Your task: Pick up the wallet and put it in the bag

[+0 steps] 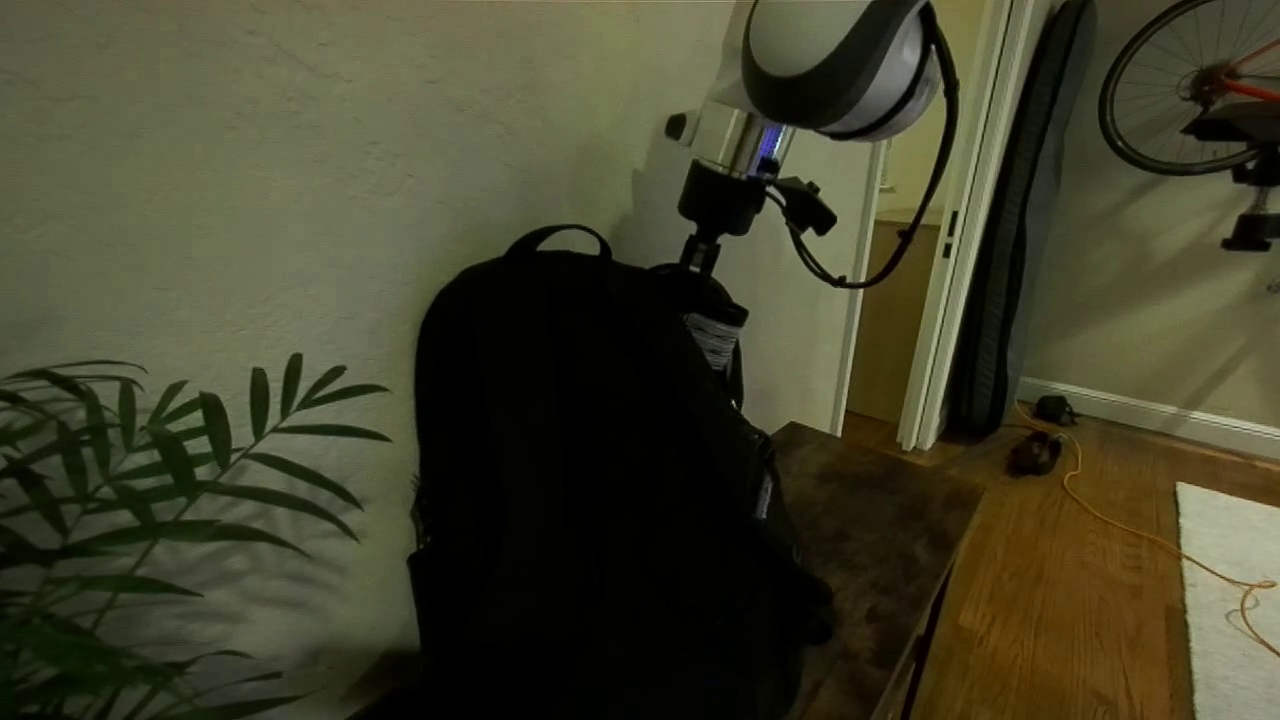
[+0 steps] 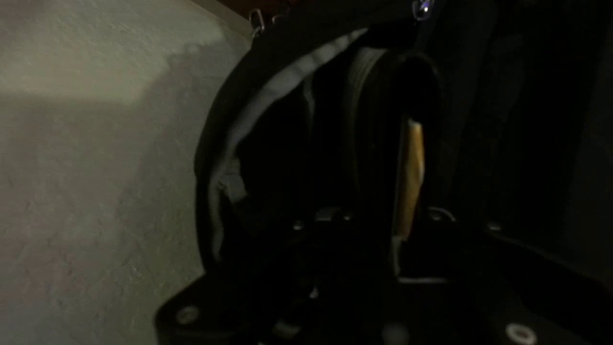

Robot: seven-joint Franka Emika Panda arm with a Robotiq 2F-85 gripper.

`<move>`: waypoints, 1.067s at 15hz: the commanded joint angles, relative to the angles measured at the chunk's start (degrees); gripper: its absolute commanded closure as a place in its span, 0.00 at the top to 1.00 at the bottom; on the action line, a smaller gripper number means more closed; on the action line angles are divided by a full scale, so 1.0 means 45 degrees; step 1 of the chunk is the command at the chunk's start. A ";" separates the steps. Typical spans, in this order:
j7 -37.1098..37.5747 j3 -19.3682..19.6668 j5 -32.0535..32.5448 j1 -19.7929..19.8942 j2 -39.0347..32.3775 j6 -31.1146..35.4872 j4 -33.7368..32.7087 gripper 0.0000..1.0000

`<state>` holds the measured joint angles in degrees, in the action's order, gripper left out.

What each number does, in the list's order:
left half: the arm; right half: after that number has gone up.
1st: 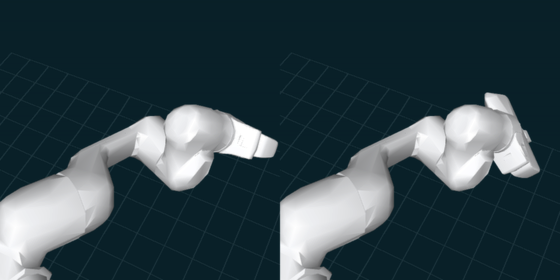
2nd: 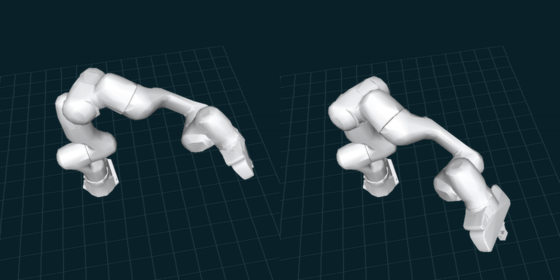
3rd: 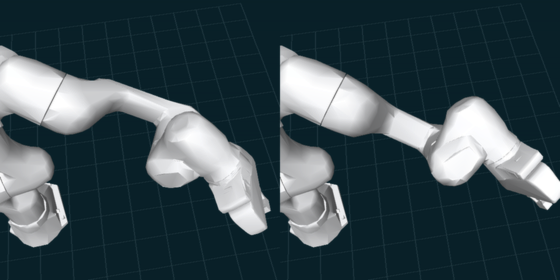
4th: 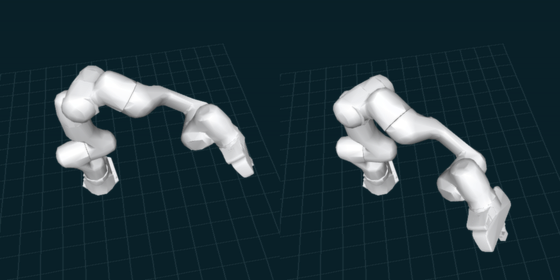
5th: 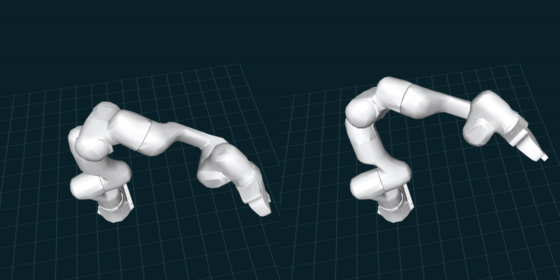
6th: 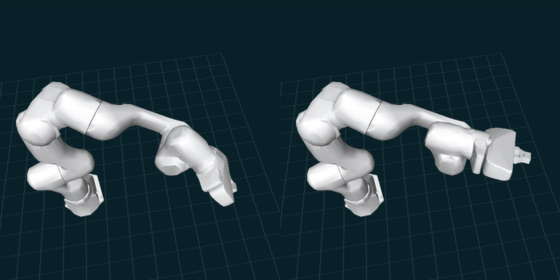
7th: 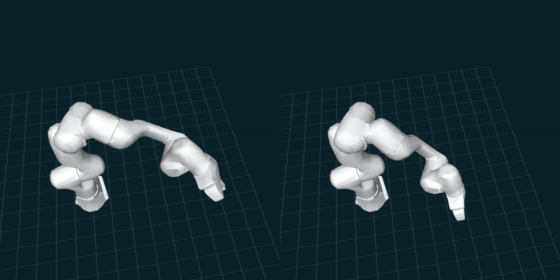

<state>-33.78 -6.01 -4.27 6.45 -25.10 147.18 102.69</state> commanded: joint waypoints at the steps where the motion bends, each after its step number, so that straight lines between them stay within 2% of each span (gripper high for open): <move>1: -0.1570 -0.1080 -0.1357 0.0984 -0.0425 0.1373 -0.0057 0.05; 6: -0.4603 -0.3119 -0.4113 0.2784 -0.1112 0.2628 -0.0049 0.05; 7: -0.5144 -0.3442 -0.4590 0.3070 -0.1203 0.2723 -0.0035 0.10; 8: -0.5715 -0.3736 -0.5042 0.3337 -0.1236 0.2762 -0.0003 0.45; 10: -0.6743 -0.4196 -0.5845 0.3762 -0.1189 0.2830 0.0090 0.52; 13: -0.7997 -0.4642 -0.6942 0.4191 -0.0992 0.2710 0.0166 0.72; 15: -0.8717 -0.4663 -0.7667 0.4218 -0.0802 0.2680 0.0282 0.84; 16: -0.8680 -0.4380 -0.7795 0.4028 -0.0646 0.2486 0.0338 0.91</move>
<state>-69.41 -25.12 -35.40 24.01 -30.45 158.31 102.66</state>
